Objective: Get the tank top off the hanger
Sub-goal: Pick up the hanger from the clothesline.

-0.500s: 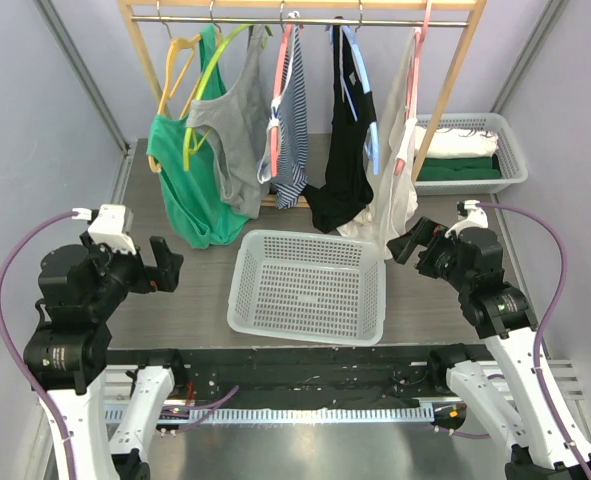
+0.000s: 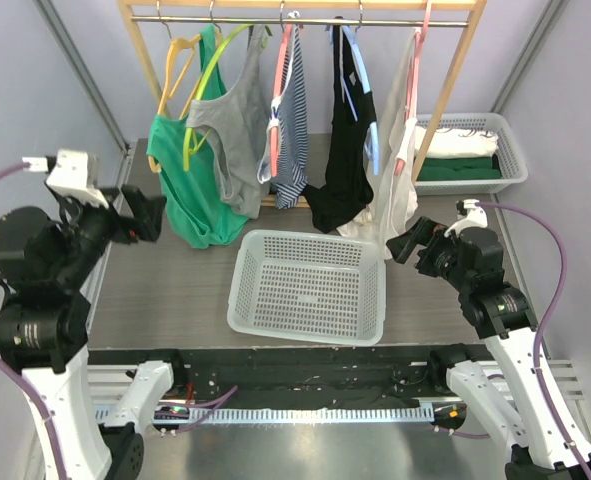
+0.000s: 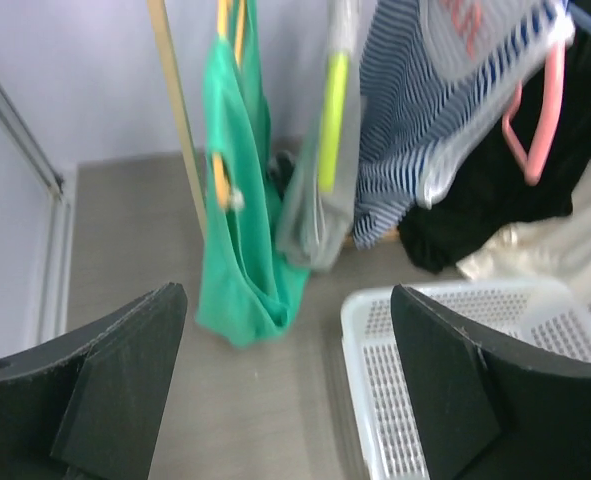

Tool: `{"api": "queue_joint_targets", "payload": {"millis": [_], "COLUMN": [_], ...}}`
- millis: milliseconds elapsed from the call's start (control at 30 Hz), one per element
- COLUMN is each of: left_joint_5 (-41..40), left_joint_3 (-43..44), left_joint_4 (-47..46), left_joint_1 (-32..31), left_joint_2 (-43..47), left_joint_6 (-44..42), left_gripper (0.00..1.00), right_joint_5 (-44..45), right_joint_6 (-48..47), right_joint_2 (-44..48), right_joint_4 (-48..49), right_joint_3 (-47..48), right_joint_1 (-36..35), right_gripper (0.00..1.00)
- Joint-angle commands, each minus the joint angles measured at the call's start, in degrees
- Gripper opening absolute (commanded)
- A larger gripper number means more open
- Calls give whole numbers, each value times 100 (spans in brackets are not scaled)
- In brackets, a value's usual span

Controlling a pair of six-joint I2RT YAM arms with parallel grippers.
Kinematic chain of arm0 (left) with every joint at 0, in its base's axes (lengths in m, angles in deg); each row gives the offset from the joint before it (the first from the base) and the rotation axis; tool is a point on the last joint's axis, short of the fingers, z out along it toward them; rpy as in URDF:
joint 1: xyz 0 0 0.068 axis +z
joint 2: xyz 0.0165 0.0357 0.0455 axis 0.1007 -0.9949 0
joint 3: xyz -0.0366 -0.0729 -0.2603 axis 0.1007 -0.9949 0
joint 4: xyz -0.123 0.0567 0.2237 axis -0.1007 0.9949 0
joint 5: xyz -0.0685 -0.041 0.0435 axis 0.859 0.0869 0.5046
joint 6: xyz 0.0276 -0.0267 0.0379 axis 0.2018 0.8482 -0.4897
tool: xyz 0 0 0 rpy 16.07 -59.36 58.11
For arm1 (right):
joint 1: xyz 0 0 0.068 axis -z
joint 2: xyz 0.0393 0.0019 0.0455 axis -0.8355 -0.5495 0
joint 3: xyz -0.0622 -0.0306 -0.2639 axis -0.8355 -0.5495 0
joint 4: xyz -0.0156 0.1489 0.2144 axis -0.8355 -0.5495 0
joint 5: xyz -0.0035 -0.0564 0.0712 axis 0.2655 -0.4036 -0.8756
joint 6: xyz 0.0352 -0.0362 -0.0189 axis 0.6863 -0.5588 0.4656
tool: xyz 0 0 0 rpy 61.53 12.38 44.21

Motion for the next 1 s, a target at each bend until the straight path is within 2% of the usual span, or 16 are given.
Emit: {"api": "queue_joint_targets", "payload": {"millis": [0,133,333,433,767,967], "left_joint_5": [-288,-491,-193,-17,317,431], "left_joint_3": [493,1125,2530,2769,2674,2015], "left_joint_4": [-1469,-1885,-1974,-2123,-2457,-2527], "left_joint_1": [24,24,24,33,33,16], "left_joint_2": [-645,-1498,-2947,-3370,-3776,-3645], "left_joint_6": [231,302,460,565,663,566], "left_gripper": [87,84,79,79,75,72], "right_joint_5": [-124,-221,-344,-388,-467,-494], "right_joint_6": [-140,-158,-97,-97,-123,-97], "right_joint_2": [45,72,221,300,309,318], "right_joint_4": [286,277,373,409,462,462], "right_joint_3": [1,1,-87,-139,-192,-201], "right_joint_1": [-19,-19,-19,-10,-19,-19], "right_gripper": [100,99,100,100,100,100]}}
